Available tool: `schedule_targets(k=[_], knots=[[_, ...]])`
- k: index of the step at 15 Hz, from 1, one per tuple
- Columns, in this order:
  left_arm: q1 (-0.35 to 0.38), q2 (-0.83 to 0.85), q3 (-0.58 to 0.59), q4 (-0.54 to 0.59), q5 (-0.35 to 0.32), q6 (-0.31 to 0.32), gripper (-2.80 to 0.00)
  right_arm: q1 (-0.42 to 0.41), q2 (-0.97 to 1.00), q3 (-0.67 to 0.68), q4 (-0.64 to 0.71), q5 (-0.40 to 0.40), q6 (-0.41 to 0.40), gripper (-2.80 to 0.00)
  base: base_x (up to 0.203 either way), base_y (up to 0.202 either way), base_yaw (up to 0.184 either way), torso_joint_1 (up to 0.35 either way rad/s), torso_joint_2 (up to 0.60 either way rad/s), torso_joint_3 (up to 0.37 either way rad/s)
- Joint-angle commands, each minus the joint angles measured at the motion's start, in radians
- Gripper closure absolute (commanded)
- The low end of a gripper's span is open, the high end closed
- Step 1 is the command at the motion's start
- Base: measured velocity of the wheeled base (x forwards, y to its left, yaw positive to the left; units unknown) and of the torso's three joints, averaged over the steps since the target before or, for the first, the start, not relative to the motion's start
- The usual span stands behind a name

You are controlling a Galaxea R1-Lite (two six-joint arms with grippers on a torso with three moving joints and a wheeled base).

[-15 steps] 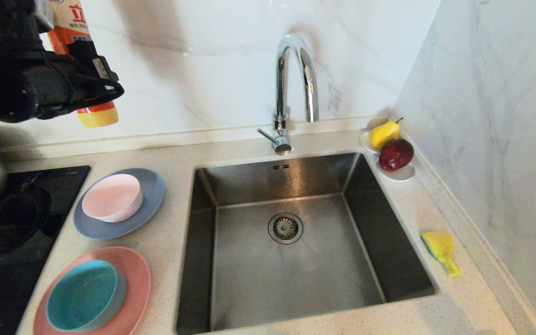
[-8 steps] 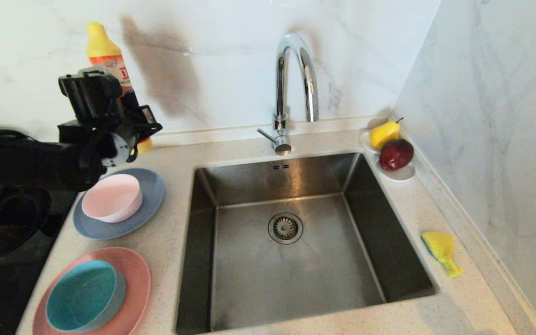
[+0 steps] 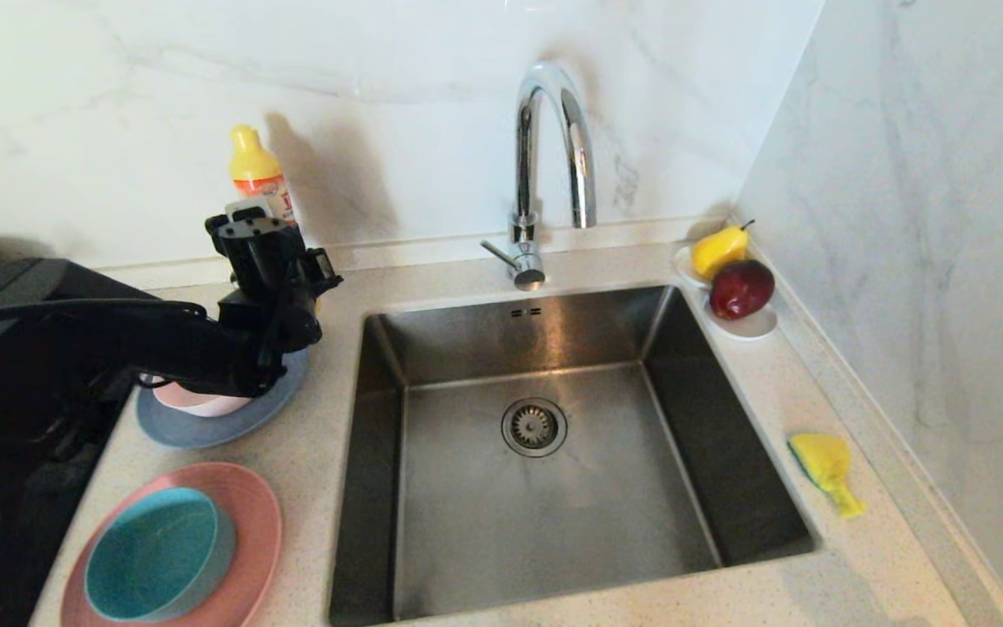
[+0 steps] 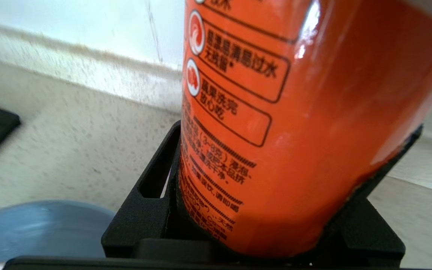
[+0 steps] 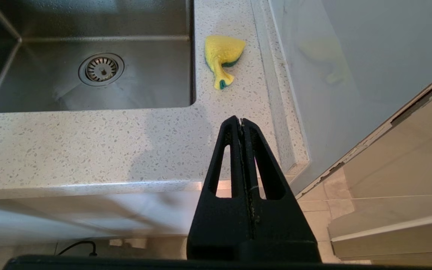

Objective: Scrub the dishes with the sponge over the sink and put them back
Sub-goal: Place the dish soap on the table

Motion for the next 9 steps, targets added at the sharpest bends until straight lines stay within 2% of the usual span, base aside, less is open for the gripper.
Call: schedule_targets(k=[1,4,9], knots=[[-0.001,0.083,-0.059,-0.016,0.025,-0.002,0.00,0.000,0.000,0.000,-0.001,0.001,0.000,0.00,0.000,0.000,0.000,0.000,0.00,0.000],[-0.001,0.128,-0.112,-0.061,0.058,0.002,0.00,0.000,0.000,0.000,-0.001,0.001,0.000,0.00,0.000,0.000,0.000,0.000,0.00,0.000],[0.000,0.149,-0.143,-0.146,0.064,0.026,0.00,0.000,0.000,0.000,-0.001,0.001,0.000,0.00,0.000,0.000,0.000,0.000,0.00,0.000]])
